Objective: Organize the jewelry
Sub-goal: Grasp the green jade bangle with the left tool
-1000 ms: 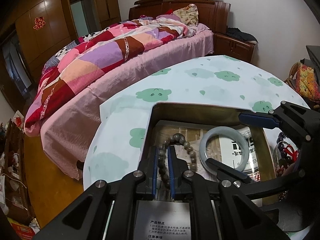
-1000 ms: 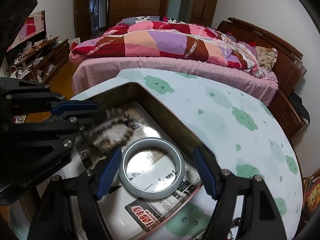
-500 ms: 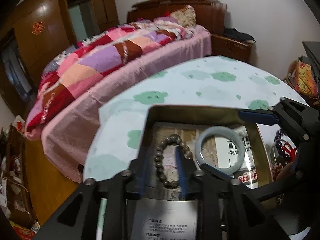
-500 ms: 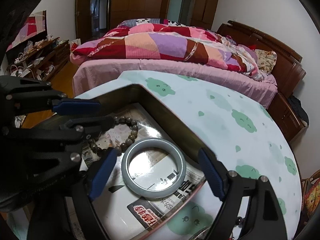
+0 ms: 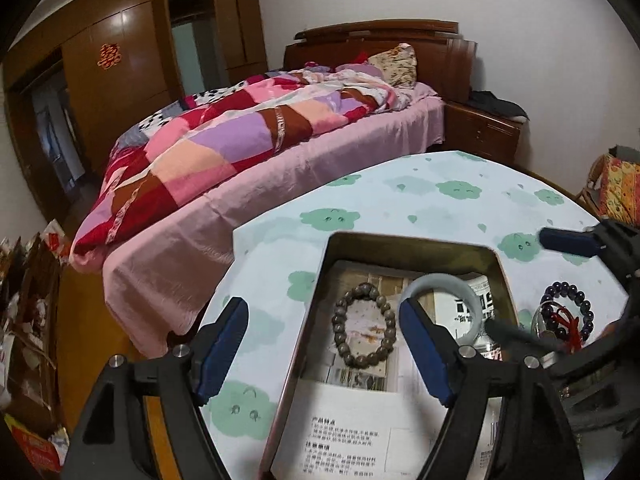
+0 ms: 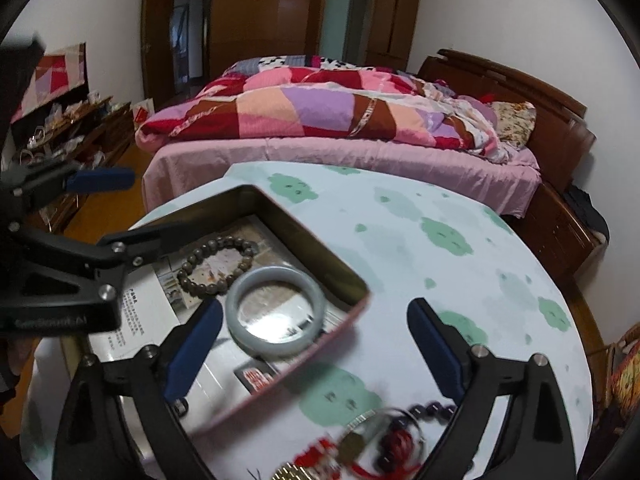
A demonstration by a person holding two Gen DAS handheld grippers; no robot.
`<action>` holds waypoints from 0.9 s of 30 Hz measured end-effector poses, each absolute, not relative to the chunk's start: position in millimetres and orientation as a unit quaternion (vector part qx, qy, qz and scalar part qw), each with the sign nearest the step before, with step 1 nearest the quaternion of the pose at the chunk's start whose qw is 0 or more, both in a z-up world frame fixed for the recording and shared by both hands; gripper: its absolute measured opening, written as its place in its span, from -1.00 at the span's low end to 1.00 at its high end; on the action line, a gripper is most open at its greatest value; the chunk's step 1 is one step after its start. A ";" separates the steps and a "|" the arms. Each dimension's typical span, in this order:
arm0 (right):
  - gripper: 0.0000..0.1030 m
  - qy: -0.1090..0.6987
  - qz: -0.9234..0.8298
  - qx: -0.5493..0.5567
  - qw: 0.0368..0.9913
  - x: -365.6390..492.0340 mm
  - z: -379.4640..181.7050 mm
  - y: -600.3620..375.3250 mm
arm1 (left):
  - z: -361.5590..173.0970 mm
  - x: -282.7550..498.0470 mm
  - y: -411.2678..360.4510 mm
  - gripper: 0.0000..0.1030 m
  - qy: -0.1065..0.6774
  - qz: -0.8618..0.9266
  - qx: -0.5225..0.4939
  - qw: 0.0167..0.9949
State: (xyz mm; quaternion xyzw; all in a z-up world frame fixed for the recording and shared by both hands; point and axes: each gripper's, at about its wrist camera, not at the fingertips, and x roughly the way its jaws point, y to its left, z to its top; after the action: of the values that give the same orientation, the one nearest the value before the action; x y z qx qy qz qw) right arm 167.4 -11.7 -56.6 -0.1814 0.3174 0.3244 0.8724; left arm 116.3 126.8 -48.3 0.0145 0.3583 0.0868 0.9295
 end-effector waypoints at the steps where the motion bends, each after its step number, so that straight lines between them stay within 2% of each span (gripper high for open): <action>1: 0.85 0.318 0.323 -0.178 0.873 167.6 -55.5 -16.1 | -48.8 112.9 126.3 0.51 0.358 0.091 0.012 0.929; 10: 0.88 0.333 0.281 -0.123 0.892 167.2 -52.0 -83.7 | -50.6 78.9 105.5 0.51 0.349 0.095 -0.008 0.932; 19: 0.87 0.352 0.240 -0.056 0.903 148.1 -68.0 -147.9 | -44.6 43.9 53.7 0.51 0.328 0.053 -0.008 0.943; 24: 0.71 0.354 0.260 -0.043 0.898 125.8 -76.4 -159.6 | -51.2 35.0 34.0 0.51 0.334 0.052 0.004 0.941; 27: 0.51 0.350 0.256 -0.049 0.900 122.2 -81.6 -162.7 | -57.4 34.0 22.8 0.51 0.347 0.043 0.001 0.937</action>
State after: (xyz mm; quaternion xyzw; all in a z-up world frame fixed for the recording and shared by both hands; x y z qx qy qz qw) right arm 122.2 -162.7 -81.6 -0.0490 0.3504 0.2561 0.8996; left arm 34.0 22.8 -57.4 0.0007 0.3473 0.0434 0.9368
